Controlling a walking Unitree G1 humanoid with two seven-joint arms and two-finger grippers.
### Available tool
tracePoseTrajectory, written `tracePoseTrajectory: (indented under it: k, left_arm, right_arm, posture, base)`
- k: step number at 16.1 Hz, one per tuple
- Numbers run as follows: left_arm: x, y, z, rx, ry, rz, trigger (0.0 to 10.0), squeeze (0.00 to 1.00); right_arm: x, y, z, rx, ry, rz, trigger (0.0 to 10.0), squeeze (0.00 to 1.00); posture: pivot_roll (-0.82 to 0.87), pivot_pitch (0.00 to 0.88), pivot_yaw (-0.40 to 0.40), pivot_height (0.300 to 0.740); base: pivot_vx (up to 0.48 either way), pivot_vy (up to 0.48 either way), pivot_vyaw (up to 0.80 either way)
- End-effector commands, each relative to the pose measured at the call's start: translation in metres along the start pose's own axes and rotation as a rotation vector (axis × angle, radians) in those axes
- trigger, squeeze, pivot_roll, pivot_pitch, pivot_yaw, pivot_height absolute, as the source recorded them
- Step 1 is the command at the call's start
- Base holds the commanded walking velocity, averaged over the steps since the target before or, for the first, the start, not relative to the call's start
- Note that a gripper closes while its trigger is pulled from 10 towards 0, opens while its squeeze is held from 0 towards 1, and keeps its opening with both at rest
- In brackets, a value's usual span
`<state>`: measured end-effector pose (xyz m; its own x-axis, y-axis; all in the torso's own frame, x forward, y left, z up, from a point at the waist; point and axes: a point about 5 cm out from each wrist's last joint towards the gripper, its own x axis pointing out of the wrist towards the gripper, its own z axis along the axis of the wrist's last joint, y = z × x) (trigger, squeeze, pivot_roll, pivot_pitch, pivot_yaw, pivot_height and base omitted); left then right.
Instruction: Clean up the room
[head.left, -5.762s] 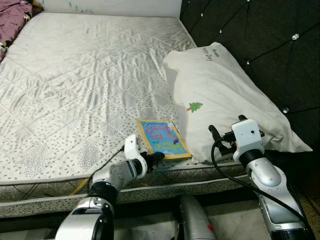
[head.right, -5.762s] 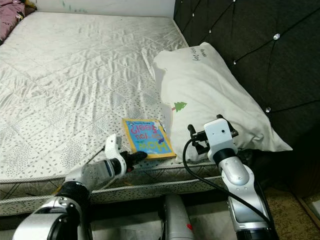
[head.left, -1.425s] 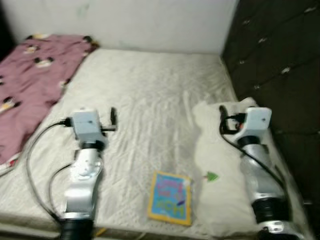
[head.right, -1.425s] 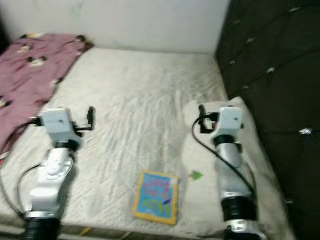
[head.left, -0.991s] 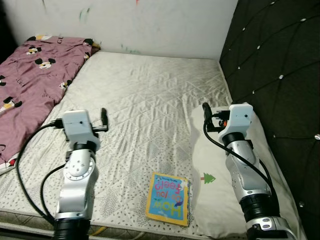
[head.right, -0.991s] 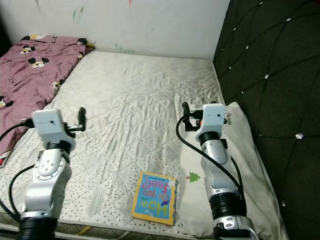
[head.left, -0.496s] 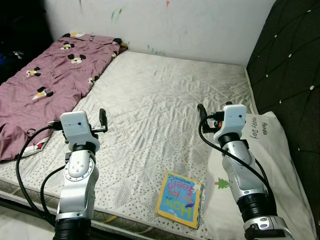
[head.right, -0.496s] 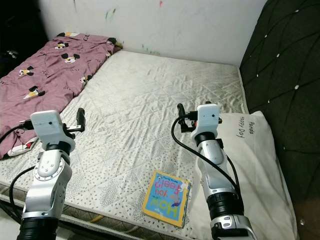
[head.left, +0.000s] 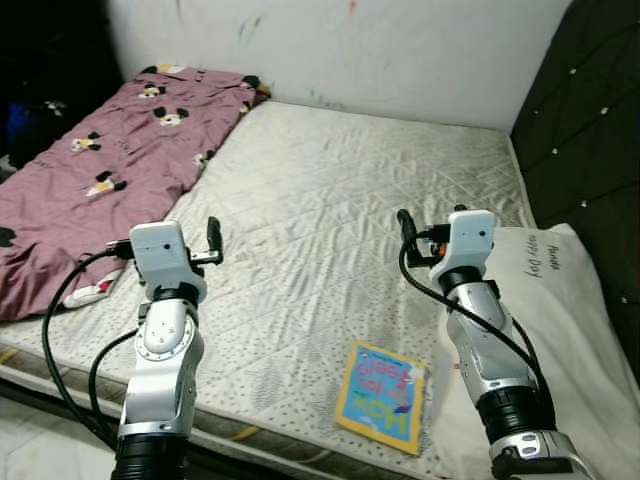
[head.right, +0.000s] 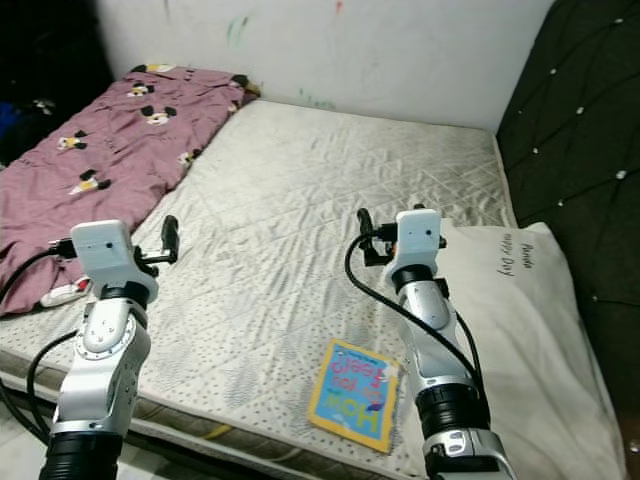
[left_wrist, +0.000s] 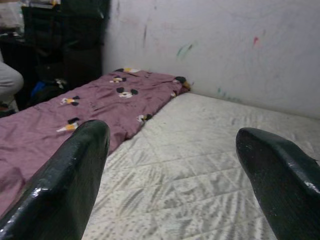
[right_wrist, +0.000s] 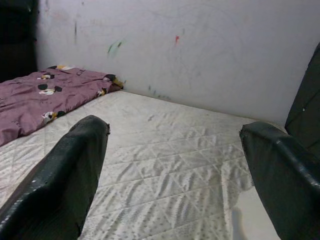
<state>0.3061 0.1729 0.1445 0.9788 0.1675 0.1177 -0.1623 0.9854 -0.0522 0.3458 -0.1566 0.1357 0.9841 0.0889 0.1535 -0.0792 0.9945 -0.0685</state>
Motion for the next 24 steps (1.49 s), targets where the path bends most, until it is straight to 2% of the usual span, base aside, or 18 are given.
tracePoseTrajectory:
  k: [1,3,11,20,24]
  left_arm:
    - [0.0026,-0.0014,0.0025,0.005,-0.01,-0.009,10.0,0.0]
    - [0.0029,-0.0018,0.0024,0.004,-0.011,-0.009,10.0,0.0]
    - [0.0042,-0.003,0.0024,-0.004,-0.012,-0.004,10.0,0.0]
    - [0.0061,-0.0027,0.0028,-0.018,-0.015,0.007,10.0,0.0]
    - [0.0065,-0.0025,0.0028,-0.021,-0.015,0.009,10.0,0.0]
  right_arm:
    - [0.0033,-0.0002,0.0042,-0.002,-0.015,0.004,10.0,0.0]
    - [0.0041,0.0002,0.0039,-0.005,-0.01,0.006,10.0,0.0]
    - [0.0036,-0.0009,0.0017,-0.01,-0.003,0.0,10.0,0.0]
    - [0.005,-0.0021,0.0006,-0.022,0.007,-0.008,10.0,0.0]
    - [0.0049,-0.0021,0.0002,-0.022,0.008,-0.011,10.0,0.0]
  posture:
    - [0.01,0.0,-0.014,0.74]
    - [0.01,0.0,-0.016,0.74]
    - [0.01,0.0,-0.016,0.74]
    - [0.01,0.0,-0.02,0.74]
    - [0.01,0.0,-0.019,0.74]
  base:
    - [0.0,0.431,0.0]
    - [0.0,0.433,0.0]
    - [0.0,0.433,-0.63]
    - [0.0,0.451,0.0]
    - [0.0,0.48,-0.47]
